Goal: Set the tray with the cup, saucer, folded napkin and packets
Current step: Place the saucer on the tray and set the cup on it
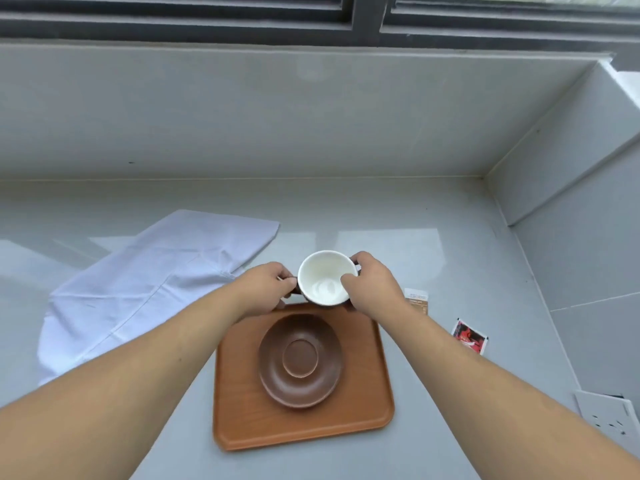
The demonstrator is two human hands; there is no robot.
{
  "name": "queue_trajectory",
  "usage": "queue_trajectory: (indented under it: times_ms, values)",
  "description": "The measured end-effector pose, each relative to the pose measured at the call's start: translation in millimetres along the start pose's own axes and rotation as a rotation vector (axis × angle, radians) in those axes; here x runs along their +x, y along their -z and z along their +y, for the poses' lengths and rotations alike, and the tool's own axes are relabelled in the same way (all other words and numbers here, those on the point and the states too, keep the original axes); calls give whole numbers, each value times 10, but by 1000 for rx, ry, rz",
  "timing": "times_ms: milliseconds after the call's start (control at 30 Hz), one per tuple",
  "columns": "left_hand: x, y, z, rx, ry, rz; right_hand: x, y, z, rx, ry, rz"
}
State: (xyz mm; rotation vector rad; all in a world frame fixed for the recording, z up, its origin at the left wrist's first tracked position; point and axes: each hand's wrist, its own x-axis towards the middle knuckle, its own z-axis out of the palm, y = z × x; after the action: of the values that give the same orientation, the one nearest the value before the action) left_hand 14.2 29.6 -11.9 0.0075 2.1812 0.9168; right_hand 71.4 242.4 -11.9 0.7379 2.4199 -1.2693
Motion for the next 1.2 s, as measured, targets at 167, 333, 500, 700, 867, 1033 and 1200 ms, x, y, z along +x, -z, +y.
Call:
queue_trajectory:
  times_ms: [167,333,500,700,867,1033,1200]
  values:
    - [-493,42,-416,61,12,-58,-473,-343,102,-54,-3,-65]
    - [-715,-84,-727,92,-21,-73,-785,-543,256,-43,-22,-89]
    - [-782,-148,-913,103,-21,-85,-919,-622,308,-91,-14,-86]
    - [-776,-202,-1011,93,-19,-70,-931,-684,333,-148,-10,-86]
    - [-753,-246,-1032,65,-13,-51,-915,-680,370,-130,-2,-83]
    - [-754,-228,-1031,36,-13,-48,-913,-669,359,-148,-18,-97]
    - [-766,-156,-1023,23,-5,0,-903,-636,285,-252,11,-99]
